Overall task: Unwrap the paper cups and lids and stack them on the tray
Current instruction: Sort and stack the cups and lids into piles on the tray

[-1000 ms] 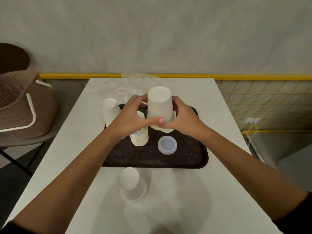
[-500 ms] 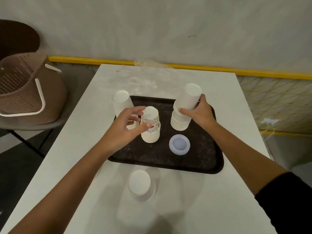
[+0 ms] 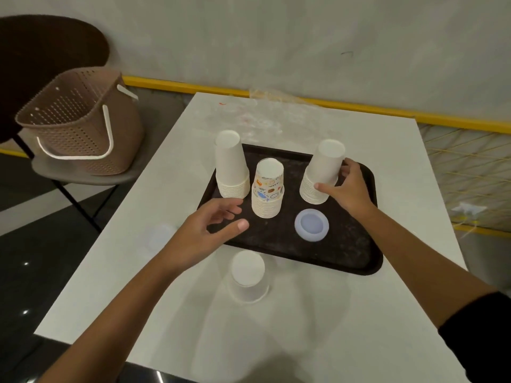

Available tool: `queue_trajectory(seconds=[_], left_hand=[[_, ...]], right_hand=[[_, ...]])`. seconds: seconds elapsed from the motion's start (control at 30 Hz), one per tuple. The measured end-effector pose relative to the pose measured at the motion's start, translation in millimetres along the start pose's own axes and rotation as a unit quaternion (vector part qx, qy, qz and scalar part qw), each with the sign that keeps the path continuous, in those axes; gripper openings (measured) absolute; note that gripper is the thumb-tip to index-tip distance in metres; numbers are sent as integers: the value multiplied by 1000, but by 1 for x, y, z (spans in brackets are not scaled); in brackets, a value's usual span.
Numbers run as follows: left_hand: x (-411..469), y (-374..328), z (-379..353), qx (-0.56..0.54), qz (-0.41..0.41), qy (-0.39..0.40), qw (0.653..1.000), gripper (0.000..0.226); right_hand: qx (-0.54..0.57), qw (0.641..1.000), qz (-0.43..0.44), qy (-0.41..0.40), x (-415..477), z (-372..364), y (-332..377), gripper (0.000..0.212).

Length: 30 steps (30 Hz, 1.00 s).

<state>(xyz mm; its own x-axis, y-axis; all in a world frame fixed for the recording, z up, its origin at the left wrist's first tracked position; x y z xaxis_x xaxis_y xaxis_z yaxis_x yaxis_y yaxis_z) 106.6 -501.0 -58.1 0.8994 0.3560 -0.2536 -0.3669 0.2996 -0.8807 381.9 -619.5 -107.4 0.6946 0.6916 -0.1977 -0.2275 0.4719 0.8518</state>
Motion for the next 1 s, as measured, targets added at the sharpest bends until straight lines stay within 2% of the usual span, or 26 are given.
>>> queue_trajectory(seconds=[0.13, 0.2, 0.27, 0.37, 0.6, 0.83, 1.0], left_hand=[[-20, 16, -16, -8, 0, 25, 1000, 85], [-28, 27, -26, -9, 21, 35, 999, 94], [-35, 35, -36, -2, 45, 42, 998, 91], [-40, 43, -50, -6, 51, 41, 998, 66], [-34, 62, -71, -23, 62, 35, 997, 86], [-30, 57, -65, 14, 51, 1, 999, 71], [-35, 41, -56, 38, 36, -19, 998, 72]], right_hand=[[-28, 999, 1, -22, -22, 4, -5, 90], [-38, 999, 3, -11, -33, 3, -8, 90], [-53, 999, 4, -4, -44, 2, -11, 89], [-69, 998, 4, -1, -59, 2, -14, 85], [-61, 997, 29, 33, -88, -11, -12, 78], [-51, 994, 43, 81, -105, -33, 0, 73], [-53, 991, 51, 108, -116, -40, 19, 68]])
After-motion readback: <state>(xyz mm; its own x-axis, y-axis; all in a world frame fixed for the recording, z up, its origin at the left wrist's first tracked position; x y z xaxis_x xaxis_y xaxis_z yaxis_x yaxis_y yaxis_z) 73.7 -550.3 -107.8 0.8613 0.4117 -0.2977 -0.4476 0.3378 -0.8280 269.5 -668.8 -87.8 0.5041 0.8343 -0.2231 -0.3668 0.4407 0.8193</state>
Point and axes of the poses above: each hand's wrist, its own x-axis towards the middle knuckle, its own z-axis out of the back of the hand, y = z × x, the point moved 6 cm from there along x, towards the middle knuckle, and after that the axes turned 14 degrees about y, right-handed, at the moved point
